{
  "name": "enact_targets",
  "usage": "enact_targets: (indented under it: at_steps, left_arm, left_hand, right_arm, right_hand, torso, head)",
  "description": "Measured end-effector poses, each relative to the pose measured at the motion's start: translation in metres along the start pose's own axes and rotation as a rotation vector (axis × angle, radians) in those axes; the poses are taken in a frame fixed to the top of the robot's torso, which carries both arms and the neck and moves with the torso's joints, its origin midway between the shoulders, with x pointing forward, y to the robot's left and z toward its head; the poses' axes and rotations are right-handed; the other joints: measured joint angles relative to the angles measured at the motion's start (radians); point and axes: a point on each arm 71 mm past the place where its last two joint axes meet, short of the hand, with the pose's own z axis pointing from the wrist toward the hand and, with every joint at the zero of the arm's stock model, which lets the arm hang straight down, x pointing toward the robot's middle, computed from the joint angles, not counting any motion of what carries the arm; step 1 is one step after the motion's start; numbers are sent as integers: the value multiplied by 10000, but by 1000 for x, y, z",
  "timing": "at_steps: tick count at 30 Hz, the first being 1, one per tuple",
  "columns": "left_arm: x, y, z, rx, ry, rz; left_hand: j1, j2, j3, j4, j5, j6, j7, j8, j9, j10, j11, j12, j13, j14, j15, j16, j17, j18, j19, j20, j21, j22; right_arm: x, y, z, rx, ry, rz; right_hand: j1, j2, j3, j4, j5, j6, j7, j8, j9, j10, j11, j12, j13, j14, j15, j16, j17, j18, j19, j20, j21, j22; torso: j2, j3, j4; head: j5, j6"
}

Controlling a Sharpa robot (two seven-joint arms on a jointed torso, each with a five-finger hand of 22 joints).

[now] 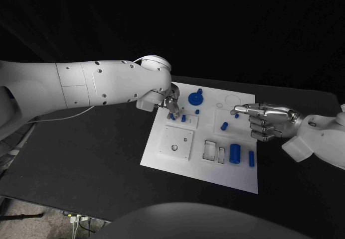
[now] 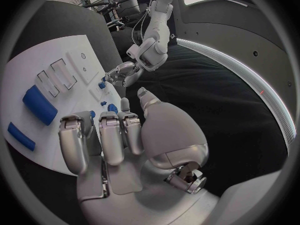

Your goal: Assemble the parts on the task board

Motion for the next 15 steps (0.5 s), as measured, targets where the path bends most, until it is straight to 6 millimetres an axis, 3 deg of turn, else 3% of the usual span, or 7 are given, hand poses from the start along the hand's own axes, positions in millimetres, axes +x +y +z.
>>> enact_targets:
  at_steps: [15]
  left_arm:
    - [-2, 4, 0, -113, -273, -74]
  left_hand:
    - [1, 1, 0, 0, 47, 0, 0, -13, -5, -14, 15, 0, 0, -13, 16, 0, 8, 0, 0, 0, 0, 0]
  right_arm:
    - [-1, -4, 1, 0, -23, 67]
  right_hand:
    - [0, 0, 0, 0, 0, 0, 0, 0, 1, 0, 0, 0, 0, 0, 0, 0, 8, 0, 0, 0, 0, 8]
  torso:
    - [-4, 9, 0]
  head:
    - [28, 0]
